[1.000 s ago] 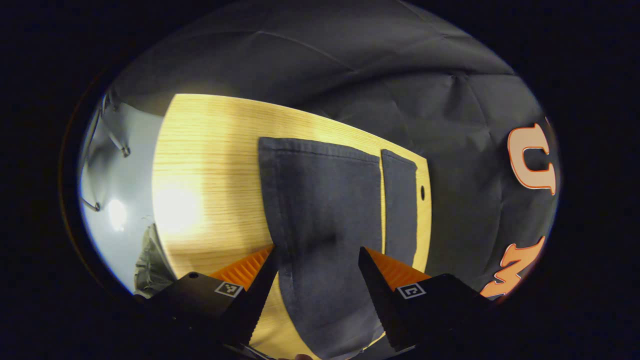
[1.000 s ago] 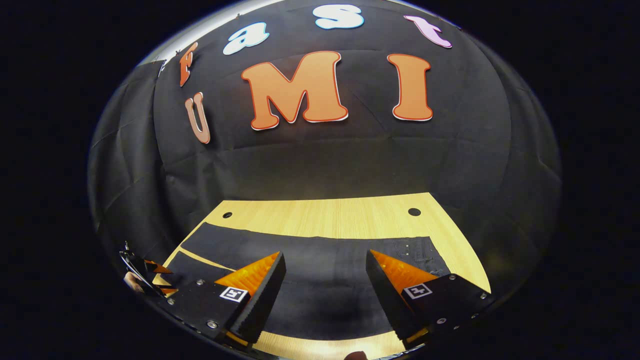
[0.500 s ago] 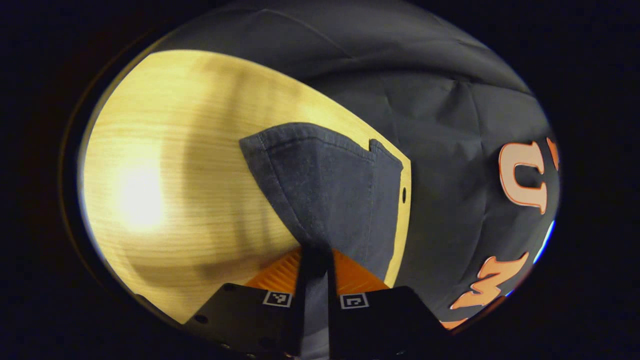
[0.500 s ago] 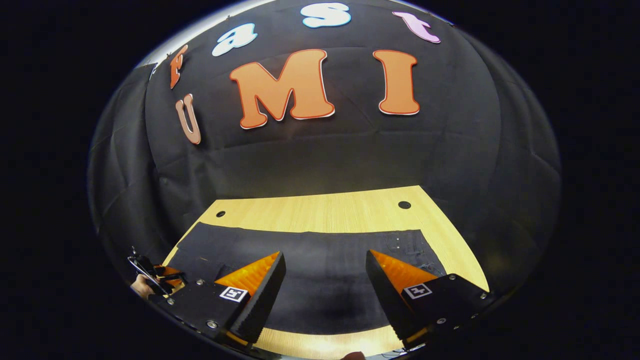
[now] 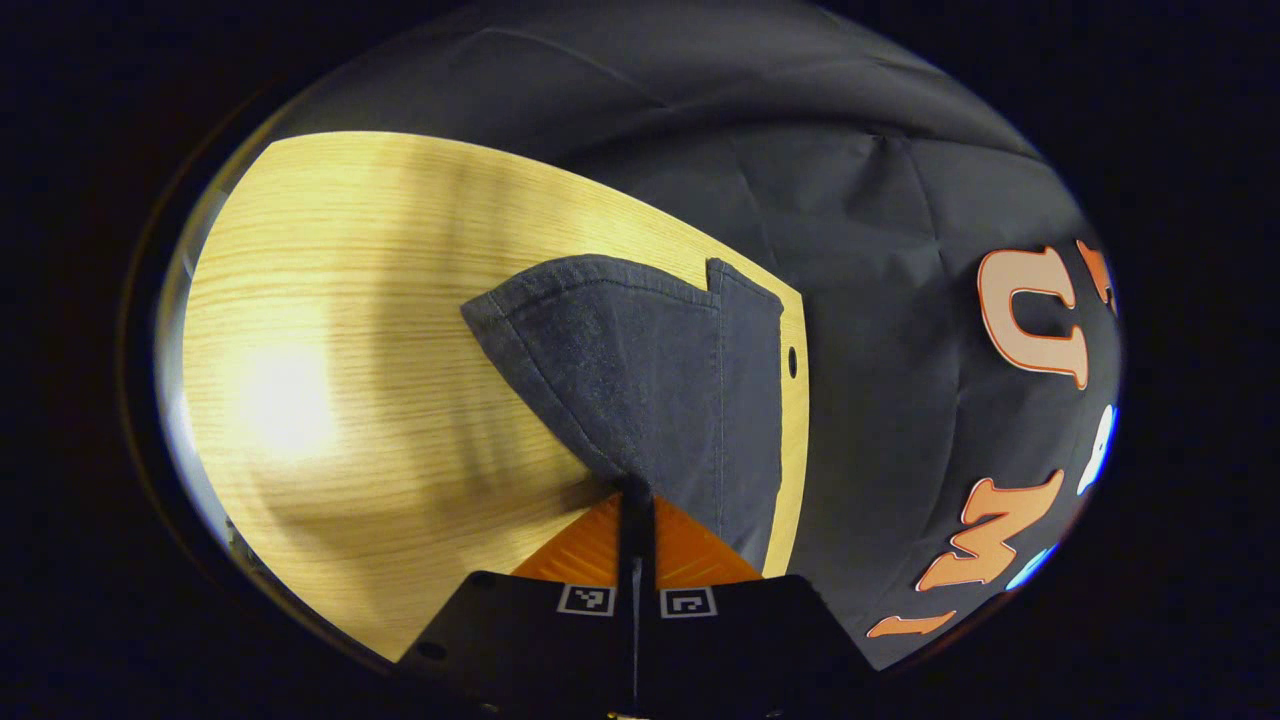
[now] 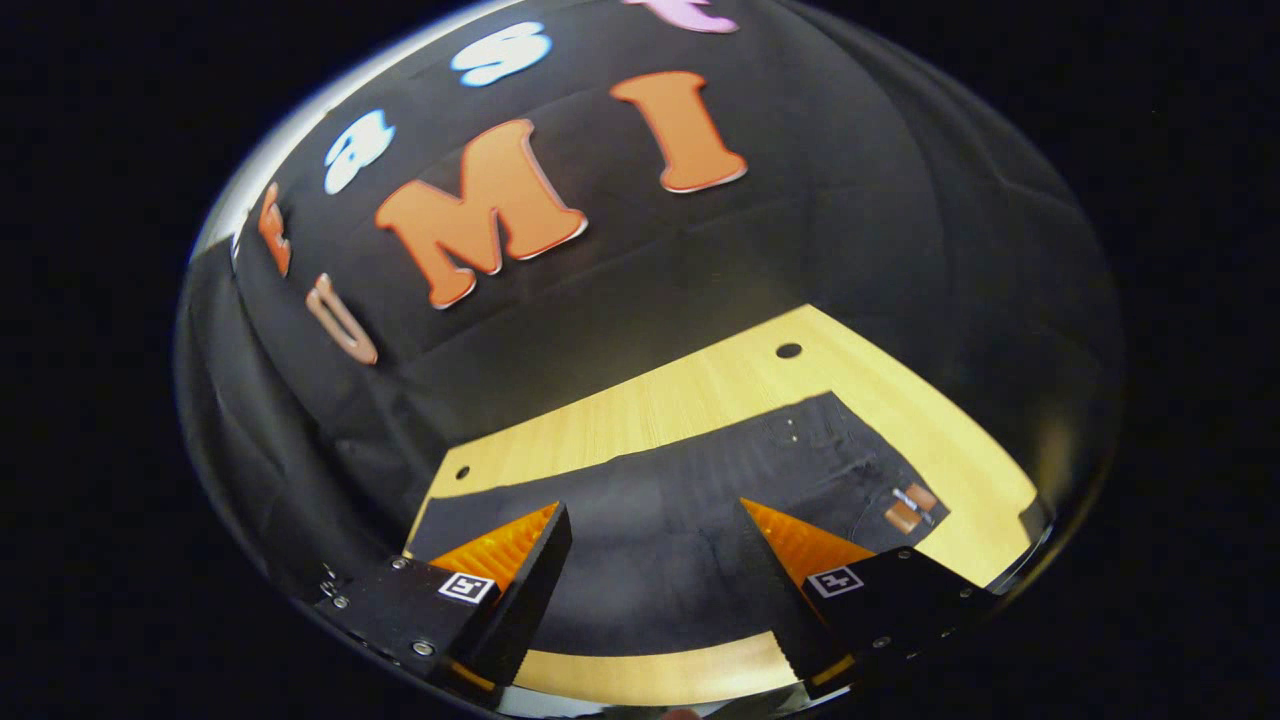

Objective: Grasp the waist and the cuffs of the jeans and fold them to make the two legs overlap; first hold the waist and fold one-third of the jeans toward the cuffs, then hold the cuffs and fold the remaining one-third in the same direction to finish folding.

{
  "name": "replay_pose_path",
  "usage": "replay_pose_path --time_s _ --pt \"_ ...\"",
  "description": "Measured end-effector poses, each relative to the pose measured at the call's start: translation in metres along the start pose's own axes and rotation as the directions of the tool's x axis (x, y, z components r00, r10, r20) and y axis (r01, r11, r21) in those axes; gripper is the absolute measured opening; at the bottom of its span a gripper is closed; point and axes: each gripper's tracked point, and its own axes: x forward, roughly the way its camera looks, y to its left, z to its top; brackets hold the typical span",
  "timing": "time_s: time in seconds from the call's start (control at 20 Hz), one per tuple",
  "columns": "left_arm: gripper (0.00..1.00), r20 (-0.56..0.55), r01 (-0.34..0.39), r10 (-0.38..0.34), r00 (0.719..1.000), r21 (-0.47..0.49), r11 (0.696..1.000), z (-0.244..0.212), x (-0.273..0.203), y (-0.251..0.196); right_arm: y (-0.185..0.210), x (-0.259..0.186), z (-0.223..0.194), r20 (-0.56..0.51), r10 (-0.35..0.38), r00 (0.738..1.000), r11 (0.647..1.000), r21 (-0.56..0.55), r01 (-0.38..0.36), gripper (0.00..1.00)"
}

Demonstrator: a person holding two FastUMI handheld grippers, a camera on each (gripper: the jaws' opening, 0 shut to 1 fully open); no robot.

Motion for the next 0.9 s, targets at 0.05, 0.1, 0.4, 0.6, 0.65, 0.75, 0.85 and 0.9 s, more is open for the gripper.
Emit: replay_pose_path --time_s 0.05,0.1,0.4,0.6,0.65,0.75,0.85,0.9 --pt "0.02 -0.001 0.007 -0.007 1.000 -0.002 1.000 0.001 -0.004 -0.001 -0.013 -0.003 -0.001 -0.009 -0.008 1.000 0.997 0.078 0.009 0.98" --pt "0.02 -0.003 0.006 -0.006 1.000 -0.002 1.000 0.000 -0.007 0.000 -0.029 -0.006 -0.003 -0.012 -0.019 1.000 0.988 0.150 0.020 0.98" --pt "0.02 -0.019 -0.007 0.007 1.000 0.009 1.000 0.002 -0.022 0.004 -0.116 -0.010 -0.042 -0.117 -0.133 0.984 0.888 0.427 0.171 0.98" --pt "0.02 -0.025 -0.023 0.024 0.999 0.027 0.999 0.000 -0.028 0.006 -0.170 0.011 -0.079 -0.234 -0.227 0.945 0.813 0.488 0.316 0.98" --pt "0.02 -0.026 -0.028 0.029 0.999 0.027 0.999 -0.001 -0.026 0.005 -0.179 0.021 -0.086 -0.263 -0.233 0.936 0.796 0.501 0.339 0.98" --pt "0.02 -0.026 -0.032 0.032 0.999 0.019 0.999 0.000 -0.027 0.004 -0.193 0.035 -0.098 -0.310 -0.251 0.917 0.767 0.513 0.384 0.98" --pt "0.02 -0.026 -0.037 0.038 0.999 0.022 0.999 -0.002 -0.030 0.004 -0.208 0.050 -0.104 -0.340 -0.268 0.902 0.748 0.516 0.417 0.99" --pt "0.02 -0.025 -0.041 0.042 0.999 0.027 0.999 -0.003 -0.030 0.002 -0.211 0.053 -0.105 -0.350 -0.272 0.896 0.739 0.521 0.428 0.98"
